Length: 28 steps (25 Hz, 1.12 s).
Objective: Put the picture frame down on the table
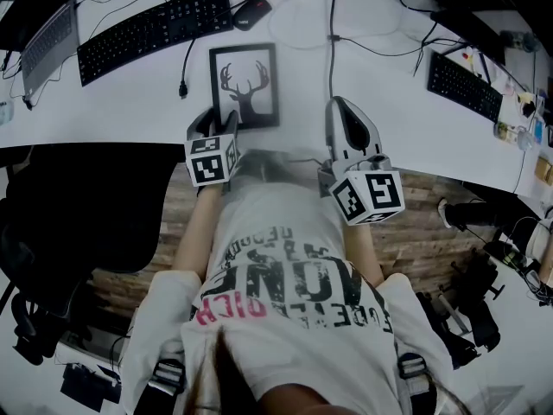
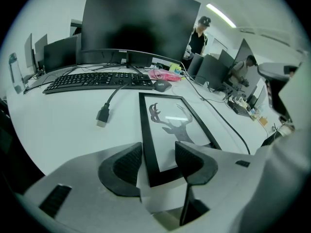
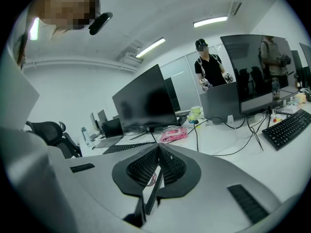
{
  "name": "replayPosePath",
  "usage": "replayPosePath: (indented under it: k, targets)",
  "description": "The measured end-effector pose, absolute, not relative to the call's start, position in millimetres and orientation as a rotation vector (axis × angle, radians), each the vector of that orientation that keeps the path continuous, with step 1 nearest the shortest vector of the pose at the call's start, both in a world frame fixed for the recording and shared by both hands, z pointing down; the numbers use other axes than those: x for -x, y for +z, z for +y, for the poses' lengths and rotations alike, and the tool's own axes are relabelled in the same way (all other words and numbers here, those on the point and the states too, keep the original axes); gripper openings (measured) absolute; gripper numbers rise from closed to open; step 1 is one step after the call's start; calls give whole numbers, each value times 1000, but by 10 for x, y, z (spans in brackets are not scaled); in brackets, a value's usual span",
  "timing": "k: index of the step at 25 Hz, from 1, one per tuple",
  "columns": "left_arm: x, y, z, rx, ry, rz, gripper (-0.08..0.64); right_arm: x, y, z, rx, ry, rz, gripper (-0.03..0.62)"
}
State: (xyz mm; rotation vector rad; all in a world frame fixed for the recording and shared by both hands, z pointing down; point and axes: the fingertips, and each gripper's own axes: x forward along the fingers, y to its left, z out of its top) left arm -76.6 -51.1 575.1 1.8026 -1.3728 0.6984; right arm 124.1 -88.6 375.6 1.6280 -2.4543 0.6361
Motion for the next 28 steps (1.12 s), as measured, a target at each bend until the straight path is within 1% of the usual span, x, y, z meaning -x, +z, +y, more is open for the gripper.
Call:
replayPosePath:
  k: [8,14,18,21,28]
  targets:
    - [765,5731,-511,-1785,685,-1347,212,-1258,3727,-845,-1638,630,-2453,-2]
    - [772,5534,-578,-1815,617,-1364,207,-1262,3701,-837,-1647,619,-2453,-1]
    - [792,5374,-638,-1852,573,-1385,176,-1242,3679,-828,-1650,608,-2461,-2]
    - [812,5266,-678,-1875,551,-1416,119,-1244,3660,-822,-1655,599,-2465,-1]
    - [870,5008,-756,-1918,500,-1495,30,-1281,3598,-775,-1681,577,-2466,-2]
